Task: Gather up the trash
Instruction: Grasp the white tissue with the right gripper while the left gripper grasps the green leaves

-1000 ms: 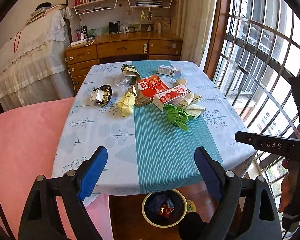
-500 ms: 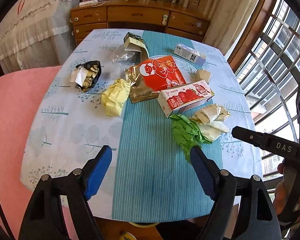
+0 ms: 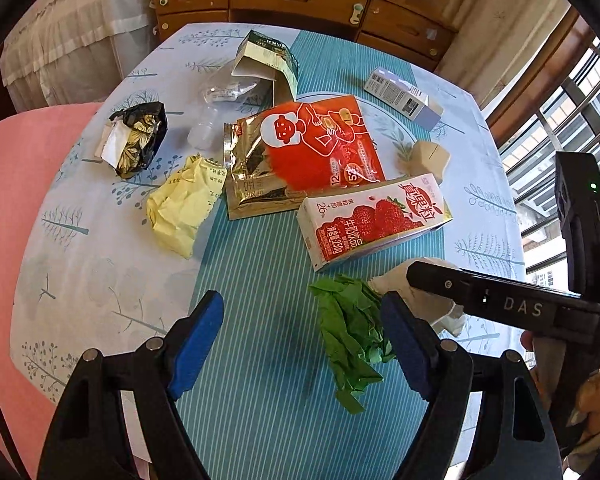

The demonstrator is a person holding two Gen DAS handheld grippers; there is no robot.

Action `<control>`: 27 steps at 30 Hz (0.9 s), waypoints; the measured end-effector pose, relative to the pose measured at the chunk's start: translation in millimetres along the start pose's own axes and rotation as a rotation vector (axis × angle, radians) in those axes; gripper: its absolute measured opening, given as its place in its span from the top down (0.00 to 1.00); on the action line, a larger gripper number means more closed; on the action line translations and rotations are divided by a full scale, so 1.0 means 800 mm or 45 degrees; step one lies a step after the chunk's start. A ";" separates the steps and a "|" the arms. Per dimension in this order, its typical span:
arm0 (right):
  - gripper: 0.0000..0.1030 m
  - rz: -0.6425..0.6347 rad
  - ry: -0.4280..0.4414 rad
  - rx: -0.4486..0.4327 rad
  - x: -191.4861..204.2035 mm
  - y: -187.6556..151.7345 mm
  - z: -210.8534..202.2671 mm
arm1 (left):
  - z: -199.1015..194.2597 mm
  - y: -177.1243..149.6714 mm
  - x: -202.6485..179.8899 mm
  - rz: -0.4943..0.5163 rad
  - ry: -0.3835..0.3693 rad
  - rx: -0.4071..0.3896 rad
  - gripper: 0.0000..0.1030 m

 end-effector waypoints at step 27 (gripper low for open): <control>0.51 -0.201 0.039 0.128 -0.019 -0.043 0.000 | 0.078 -0.025 -0.045 -0.061 -0.142 0.257 0.59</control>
Point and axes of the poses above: each gripper's, at about its wrist camera, not at the fingertips, and z roughly the way its jaws point, x to its left, y to its top, the point moved 7 cm from there along z, roughly the way its jaws point, and after that the axes turned 6 degrees about -z, right-handed, at the moved point
